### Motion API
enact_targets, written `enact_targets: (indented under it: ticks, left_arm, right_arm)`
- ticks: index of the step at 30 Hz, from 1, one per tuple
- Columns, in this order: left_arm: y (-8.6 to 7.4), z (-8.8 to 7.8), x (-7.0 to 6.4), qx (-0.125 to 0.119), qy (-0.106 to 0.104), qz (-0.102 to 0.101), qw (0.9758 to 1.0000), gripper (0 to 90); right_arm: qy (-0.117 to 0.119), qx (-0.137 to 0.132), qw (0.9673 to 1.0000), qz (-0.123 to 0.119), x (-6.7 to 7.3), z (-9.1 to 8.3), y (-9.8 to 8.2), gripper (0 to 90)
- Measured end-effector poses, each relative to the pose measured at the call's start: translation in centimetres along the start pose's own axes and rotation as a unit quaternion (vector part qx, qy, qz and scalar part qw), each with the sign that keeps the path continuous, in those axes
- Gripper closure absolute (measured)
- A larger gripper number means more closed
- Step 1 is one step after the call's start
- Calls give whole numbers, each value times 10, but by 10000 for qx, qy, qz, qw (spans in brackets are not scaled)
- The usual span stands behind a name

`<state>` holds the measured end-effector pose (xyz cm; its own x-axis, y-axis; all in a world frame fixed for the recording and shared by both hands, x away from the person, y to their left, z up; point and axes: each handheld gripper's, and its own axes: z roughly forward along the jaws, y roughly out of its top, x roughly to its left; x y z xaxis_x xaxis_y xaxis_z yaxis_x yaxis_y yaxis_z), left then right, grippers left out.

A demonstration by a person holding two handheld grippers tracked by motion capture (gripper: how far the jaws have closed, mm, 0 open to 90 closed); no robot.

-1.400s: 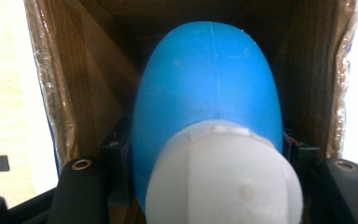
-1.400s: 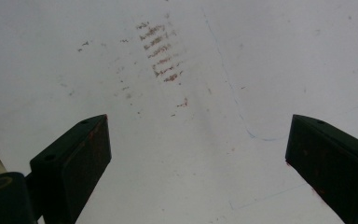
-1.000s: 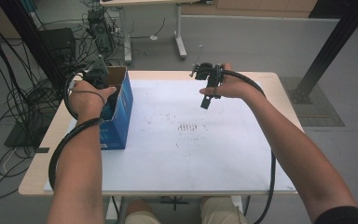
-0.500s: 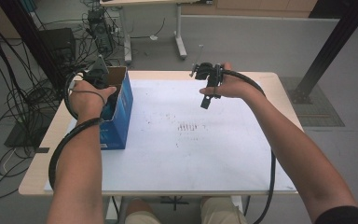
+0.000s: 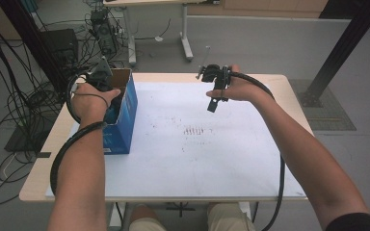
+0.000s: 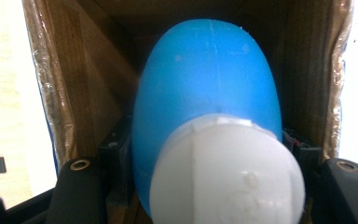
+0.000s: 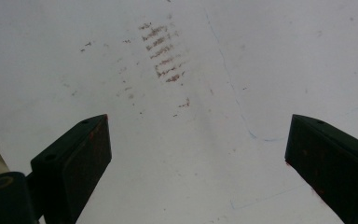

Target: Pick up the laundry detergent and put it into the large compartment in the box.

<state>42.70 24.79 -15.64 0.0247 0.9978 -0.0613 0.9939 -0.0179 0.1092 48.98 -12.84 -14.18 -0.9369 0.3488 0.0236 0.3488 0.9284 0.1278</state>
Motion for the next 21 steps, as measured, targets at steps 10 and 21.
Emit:
enact_targets:
  ticks: [10,21]
  left_arm:
    - [-1,-1,0,-24,5,5,10000,353]
    - [-4,-14,5,-30,-61,-8,10000,266]
  right_arm:
    - [-13,-20,10000,30,1,-2,-2,68]
    - [-35,-6,10000,4,5,-2,1,68]
